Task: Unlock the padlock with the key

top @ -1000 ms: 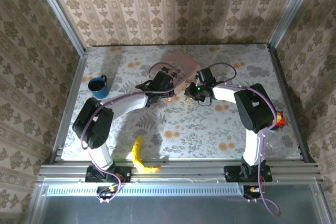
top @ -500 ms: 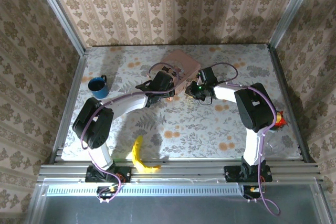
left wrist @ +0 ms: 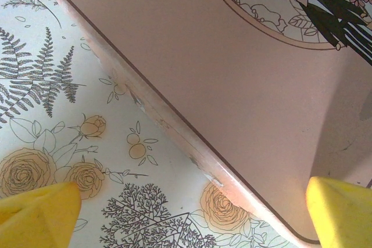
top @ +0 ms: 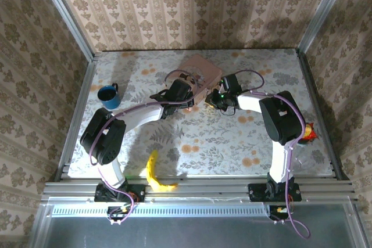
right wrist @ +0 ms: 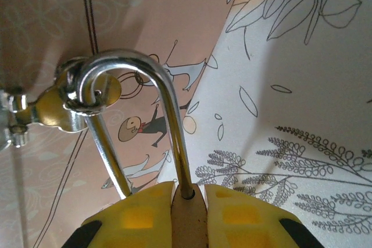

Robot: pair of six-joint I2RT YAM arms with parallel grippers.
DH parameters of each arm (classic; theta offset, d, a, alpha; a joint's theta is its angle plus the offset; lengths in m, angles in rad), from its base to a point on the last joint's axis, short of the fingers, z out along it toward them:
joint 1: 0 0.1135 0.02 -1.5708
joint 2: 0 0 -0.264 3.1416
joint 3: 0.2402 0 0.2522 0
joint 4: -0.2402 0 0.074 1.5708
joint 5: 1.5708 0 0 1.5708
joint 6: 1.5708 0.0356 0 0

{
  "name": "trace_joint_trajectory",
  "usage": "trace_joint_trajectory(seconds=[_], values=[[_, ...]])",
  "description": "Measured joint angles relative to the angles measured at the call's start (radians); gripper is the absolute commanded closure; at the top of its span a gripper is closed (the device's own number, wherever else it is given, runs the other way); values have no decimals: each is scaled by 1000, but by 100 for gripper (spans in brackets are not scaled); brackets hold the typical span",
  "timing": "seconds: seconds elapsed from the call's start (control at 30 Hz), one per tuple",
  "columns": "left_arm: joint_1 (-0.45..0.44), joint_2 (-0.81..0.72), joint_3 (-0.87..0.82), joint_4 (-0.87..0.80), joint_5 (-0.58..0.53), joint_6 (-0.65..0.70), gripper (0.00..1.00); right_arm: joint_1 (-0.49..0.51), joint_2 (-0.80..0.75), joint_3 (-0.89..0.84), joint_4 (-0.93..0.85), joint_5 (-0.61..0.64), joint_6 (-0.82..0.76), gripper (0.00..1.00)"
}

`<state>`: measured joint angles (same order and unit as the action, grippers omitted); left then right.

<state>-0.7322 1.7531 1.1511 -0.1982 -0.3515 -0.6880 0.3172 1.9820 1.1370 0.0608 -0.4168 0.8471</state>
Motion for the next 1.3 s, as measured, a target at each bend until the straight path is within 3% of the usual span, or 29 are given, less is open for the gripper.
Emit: trace_joint_trajectory(seconds=[0.77, 0.97, 1.3], values=[[-3, 11, 48, -65, -54, 3, 1, -19, 2, 0, 18, -9, 21, 100], [8, 43, 73, -64, -51, -12, 19, -23, 2, 0, 27, -10, 24, 100], [7, 45, 51, -9, -34, -27, 35, -25, 17, 0, 61, -22, 57, 100]])
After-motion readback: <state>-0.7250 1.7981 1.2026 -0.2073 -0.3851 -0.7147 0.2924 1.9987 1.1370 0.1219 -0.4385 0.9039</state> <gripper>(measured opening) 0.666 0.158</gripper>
